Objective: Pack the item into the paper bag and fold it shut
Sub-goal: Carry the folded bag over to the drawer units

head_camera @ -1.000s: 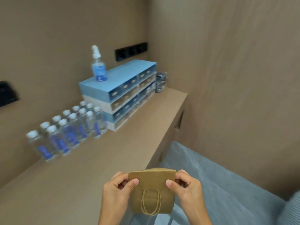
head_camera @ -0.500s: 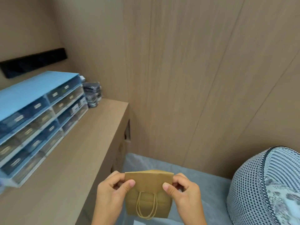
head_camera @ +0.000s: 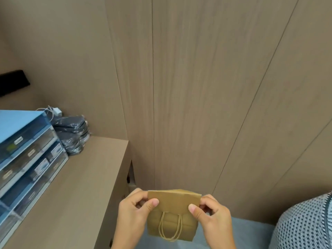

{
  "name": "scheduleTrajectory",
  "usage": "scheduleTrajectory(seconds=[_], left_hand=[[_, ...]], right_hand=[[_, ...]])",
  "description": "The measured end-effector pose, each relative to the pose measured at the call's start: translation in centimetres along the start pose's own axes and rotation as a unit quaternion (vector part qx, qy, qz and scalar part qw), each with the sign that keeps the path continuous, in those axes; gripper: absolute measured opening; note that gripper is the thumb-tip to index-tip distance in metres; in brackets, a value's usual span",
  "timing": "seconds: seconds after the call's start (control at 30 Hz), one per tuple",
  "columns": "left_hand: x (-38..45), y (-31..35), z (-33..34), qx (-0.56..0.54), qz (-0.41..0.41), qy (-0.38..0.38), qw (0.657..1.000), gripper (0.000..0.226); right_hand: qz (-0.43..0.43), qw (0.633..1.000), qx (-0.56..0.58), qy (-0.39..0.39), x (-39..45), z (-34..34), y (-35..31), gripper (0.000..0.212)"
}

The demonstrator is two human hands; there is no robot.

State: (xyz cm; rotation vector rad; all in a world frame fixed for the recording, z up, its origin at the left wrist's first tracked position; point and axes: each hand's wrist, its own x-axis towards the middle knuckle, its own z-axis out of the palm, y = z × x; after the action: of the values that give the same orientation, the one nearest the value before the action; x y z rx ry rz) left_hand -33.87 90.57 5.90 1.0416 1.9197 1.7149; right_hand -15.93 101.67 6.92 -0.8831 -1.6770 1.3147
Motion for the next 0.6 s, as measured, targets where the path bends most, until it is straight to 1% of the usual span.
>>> scheduleTrajectory(seconds=[0.1,0.13,0.2,0.3,0.37,0.43,0.5,0.6], left_hand=[[4.9,-0.8,0.7,-0.001,-0.006,0.006,1.000,0.014],[6.4,-1.3,0.9,-0.001,-0.009,0.013,1.000,0.012],[9.4,-2.2,1.4,0.004,-0.016,0.029,0.999,0.007],[13.9,-4.1,2.0,0.014,-0.019,0.064,0.998,0.010],[16.8,-5.3,2.0,0.009,-0.021,0.092,0.995,0.007],[19.3,-6.6,1.8,0.012,-0.028,0.127,0.991,0.013],[21.2,-7.6,1.2,0.016,-0.051,0.173,0.983,0.020],[22.9,-8.2,-0.6,0.008,-0.069,0.257,0.964,0.020]], right_hand=[[0.000,1.000,-0.007,-0.004,5.0,1.1,1.0,0.034],[0.000,1.000,-0.008,-0.008,6.6,1.5,1.3,0.033],[0.000,1.000,-0.008,-0.018,10.2,2.3,2.1,0.040],[-0.009,0.999,-0.007,-0.050,15.9,3.8,3.2,0.049],[-0.018,0.996,-0.007,-0.089,19.9,5.4,4.0,0.050],[-0.021,0.991,-0.009,-0.132,23.7,7.3,4.7,0.050],[-0.025,0.983,-0.013,-0.179,27.3,9.5,5.3,0.051],[-0.040,0.962,-0.027,-0.267,31.6,13.9,5.7,0.051]])
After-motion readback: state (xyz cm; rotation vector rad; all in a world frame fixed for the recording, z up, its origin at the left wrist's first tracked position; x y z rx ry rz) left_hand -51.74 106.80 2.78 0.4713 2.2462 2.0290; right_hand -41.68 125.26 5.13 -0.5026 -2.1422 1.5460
